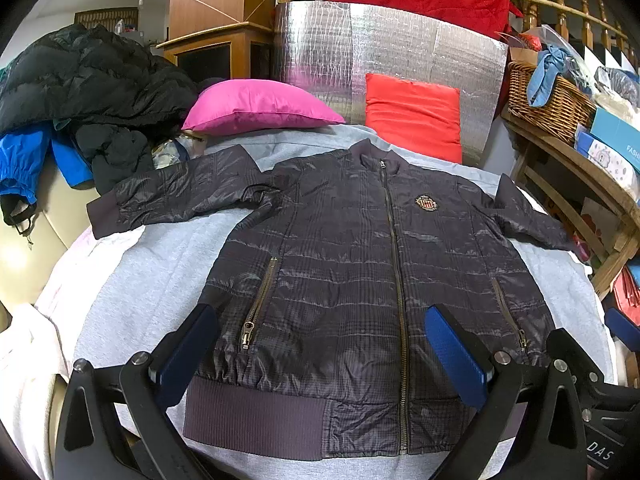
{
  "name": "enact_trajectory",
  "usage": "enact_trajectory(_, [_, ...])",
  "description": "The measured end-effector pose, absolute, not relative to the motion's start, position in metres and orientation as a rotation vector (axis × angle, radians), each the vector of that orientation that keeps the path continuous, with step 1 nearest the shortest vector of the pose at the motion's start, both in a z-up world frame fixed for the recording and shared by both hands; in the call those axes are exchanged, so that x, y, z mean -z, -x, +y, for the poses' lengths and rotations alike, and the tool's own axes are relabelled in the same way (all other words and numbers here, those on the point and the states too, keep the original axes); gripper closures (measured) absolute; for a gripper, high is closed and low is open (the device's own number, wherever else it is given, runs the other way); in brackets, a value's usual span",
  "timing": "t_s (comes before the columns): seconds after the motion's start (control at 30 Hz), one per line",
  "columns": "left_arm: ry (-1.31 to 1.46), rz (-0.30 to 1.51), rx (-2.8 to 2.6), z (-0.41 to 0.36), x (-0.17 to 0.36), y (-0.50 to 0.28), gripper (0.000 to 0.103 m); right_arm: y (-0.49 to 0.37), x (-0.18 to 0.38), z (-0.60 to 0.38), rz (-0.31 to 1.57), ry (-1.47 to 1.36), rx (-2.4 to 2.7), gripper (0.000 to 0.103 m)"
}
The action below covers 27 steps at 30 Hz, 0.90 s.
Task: Fold large clothes
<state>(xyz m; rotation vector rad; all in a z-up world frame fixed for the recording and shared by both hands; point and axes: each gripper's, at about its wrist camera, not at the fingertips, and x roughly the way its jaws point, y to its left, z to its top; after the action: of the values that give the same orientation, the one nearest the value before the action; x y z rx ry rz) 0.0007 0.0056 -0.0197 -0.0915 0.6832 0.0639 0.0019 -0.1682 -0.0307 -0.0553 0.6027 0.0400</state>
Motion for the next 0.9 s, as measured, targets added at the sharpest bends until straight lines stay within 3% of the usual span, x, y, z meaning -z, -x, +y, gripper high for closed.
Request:
enact_trajectory(0.6, [0.077,0.700,-0.072,0.006,0.029,-0.010,0.000,-0.007,0.037,-0.171,0.613,0.042,-0.049,0.000])
enact_trajectory(0.9, [0.074,0.886,-0.129,0.026,0.102,-0.056,0.000,-0.019,0.062,-0.265,0.648,-0.298,-0.086,0.000])
